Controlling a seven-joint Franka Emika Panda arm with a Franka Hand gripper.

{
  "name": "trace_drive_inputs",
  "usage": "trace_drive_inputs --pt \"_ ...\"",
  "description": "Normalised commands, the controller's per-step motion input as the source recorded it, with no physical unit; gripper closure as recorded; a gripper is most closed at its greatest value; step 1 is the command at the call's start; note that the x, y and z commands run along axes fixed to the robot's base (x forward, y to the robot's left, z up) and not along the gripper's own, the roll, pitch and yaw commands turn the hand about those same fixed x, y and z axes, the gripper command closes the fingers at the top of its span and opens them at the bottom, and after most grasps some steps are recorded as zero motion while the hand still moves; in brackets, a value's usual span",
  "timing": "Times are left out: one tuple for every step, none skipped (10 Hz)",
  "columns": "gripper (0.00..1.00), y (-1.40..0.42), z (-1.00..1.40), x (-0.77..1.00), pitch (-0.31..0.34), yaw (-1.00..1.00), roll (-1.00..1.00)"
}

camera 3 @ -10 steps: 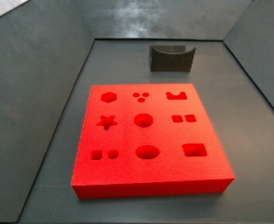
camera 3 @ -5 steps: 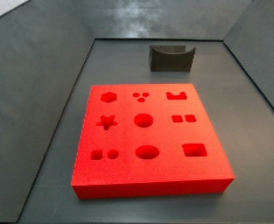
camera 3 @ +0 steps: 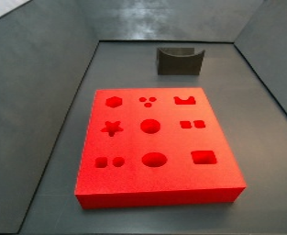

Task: Pick up the 3 prong object. Move up. Place the 3 prong object on the fixture. Regrasp the 3 prong object. Move to above the board. Insert the 3 prong object.
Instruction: Insert the 3 prong object.

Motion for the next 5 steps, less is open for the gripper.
trace_drive_inputs --pt "1.00 0.43 -0.15 0.31 0.047 -0.51 -0.01" --pt "1.00 0.35 -0.24 0.27 0.036 -0.61 0.00" --pt "1.00 0.19 -0.37 0.35 0.000 -0.56 0.00" --pt "1.00 0.04 -0.46 0.12 -0.024 -0.55 0.00" --pt "1.00 0.00 -0.56 0.00 -0.077 -0.58 0.00"
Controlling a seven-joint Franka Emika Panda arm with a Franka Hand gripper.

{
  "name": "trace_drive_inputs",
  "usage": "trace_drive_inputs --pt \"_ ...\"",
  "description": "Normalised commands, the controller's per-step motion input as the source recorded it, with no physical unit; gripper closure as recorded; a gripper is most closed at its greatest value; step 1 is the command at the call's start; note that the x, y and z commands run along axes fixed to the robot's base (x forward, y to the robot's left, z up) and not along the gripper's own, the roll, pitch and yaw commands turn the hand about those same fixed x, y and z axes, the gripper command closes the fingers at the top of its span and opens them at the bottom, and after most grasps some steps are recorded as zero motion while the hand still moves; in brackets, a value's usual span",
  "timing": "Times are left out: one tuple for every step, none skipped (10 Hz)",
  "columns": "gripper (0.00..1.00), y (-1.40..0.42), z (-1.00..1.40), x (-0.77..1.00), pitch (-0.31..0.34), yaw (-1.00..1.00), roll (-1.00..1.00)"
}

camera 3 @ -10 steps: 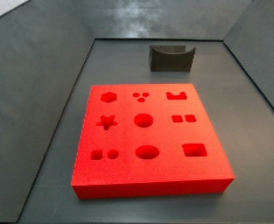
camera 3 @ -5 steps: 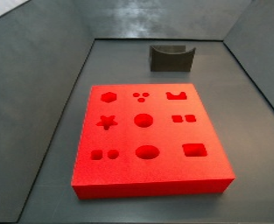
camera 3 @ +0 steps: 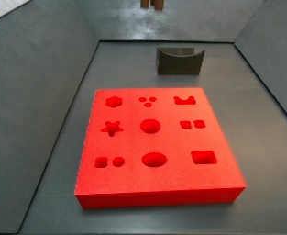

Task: Pick up the 3 prong object. Move up. Place the 3 prong object on the fixture. Regrasp the 3 prong object. Move to above the board. Insert the 3 prong object.
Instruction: Insert the 3 prong object.

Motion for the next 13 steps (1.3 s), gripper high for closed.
trace_drive_inputs --pt "1.00 -0.01 -0.57 -0.01 -0.114 -0.58 0.00" --pt "1.00 0.00 -0.60 -0.06 -0.119 -0.53 0.00" --pt "1.00 0.00 -0.56 -0.06 -0.130 -0.52 0.00" --pt "1.00 0.00 -0.54 -0.03 -0.134 -0.52 0.00" --pt "1.00 -0.01 -0.52 -0.07 -0.166 -0.55 0.00" --pt "1.00 -0.02 -0.54 0.00 -0.143 -0.53 0.00" --pt "1.00 0.00 -0.53 0.00 -0.130 -0.50 0.00" --pt "1.00 0.00 -0.38 0.04 -0.076 -0.54 0.00" --pt "1.00 0.00 -0.31 0.11 -0.043 -0.68 0.00" --pt "1.00 0.00 -0.31 0.00 -0.044 -0.75 0.00" --pt "1.00 0.00 -0.36 0.00 -0.050 -0.77 0.00" --pt "1.00 0.00 -0.34 0.00 -0.027 -0.77 0.00" --pt "1.00 0.00 -0.33 0.00 -0.030 -0.72 0.00"
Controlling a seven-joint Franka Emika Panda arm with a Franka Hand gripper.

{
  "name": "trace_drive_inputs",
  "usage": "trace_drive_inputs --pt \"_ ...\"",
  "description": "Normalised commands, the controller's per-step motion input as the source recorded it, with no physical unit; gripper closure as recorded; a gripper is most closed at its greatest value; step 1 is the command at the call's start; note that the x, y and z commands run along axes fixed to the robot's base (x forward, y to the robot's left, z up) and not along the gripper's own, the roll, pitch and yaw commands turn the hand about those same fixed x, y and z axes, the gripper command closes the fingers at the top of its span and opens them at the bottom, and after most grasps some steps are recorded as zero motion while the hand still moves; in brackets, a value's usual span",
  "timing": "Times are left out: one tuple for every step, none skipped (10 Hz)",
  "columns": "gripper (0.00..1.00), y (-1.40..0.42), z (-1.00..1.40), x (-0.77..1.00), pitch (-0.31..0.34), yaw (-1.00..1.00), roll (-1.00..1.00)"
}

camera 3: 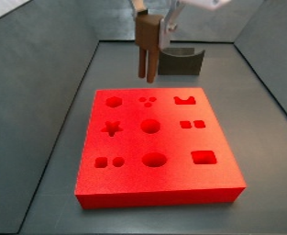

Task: Pick up the 3 prong object. Move up. Place the 3 prong object on the fixture. Regrasp the 3 prong object. Move to above the board. Insert the 3 prong object.
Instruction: Insert the 3 prong object.

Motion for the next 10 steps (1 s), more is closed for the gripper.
trace_drive_inputs --pt "1.00 0.00 0.00 0.08 0.000 0.00 0.00" --pt "1.00 0.00 0.00 0.00 0.000 -0.02 0.00" --pt "1.00 0.05 -0.18 0.00 0.000 -0.11 0.00" --pt "1.00 0.07 -0.33 0.00 0.000 -0.17 0.03" --pt "1.00 0.04 -0.35 0.00 0.000 -0.23 0.05" --pt "1.00 0.01 -0.36 0.00 -0.023 -0.27 0.02" --pt "1.00 0.00 -0.35 0.00 -0.039 -0.27 0.00" --pt "1.00 0.00 -0.27 0.08 -0.030 -0.25 0.00" --pt "1.00 0.02 -0.24 0.21 -0.004 -0.14 0.00" --pt "1.00 0.03 -0.13 0.13 -0.007 -0.11 -0.02"
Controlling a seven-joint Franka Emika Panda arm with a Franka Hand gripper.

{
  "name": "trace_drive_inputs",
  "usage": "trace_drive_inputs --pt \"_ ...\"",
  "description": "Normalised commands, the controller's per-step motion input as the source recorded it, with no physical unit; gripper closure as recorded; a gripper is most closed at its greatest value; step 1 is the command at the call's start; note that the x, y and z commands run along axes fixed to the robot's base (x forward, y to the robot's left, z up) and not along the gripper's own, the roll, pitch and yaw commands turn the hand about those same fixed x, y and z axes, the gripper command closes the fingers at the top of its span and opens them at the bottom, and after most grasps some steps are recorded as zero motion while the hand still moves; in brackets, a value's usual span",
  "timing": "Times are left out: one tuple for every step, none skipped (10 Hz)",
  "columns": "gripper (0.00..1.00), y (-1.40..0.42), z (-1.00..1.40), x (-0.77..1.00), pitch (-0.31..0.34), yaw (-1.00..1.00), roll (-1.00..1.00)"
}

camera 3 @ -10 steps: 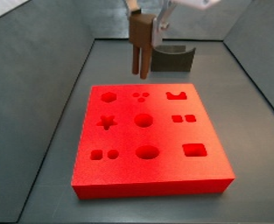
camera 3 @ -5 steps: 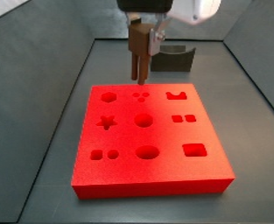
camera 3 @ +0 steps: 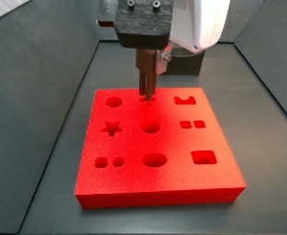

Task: Pick up the 3 prong object. Move up. Place the 3 prong object on the fixture. Regrasp the 3 prong object. Move to above the board. Insert the 3 prong object.
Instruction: Insert the 3 prong object.

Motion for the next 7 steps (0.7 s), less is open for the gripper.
trace_drive_inputs --pt "1.00 0.09 0.00 0.00 -0.004 -0.07 -0.04" --pt "1.00 0.00 -0.03 0.00 0.000 0.00 0.00" --pt "1.00 0.00 -0.15 0.00 -0.007 -0.01 0.00" --pt "1.00 0.00 -0.16 0.00 -0.017 -0.01 0.00" --pt "1.00 0.00 -0.16 0.00 -0.007 0.00 0.00" --pt "1.00 0.00 -0.16 0.00 -0.009 0.00 0.00" --pt "1.00 0.00 -0.16 0.00 -0.014 0.00 0.00"
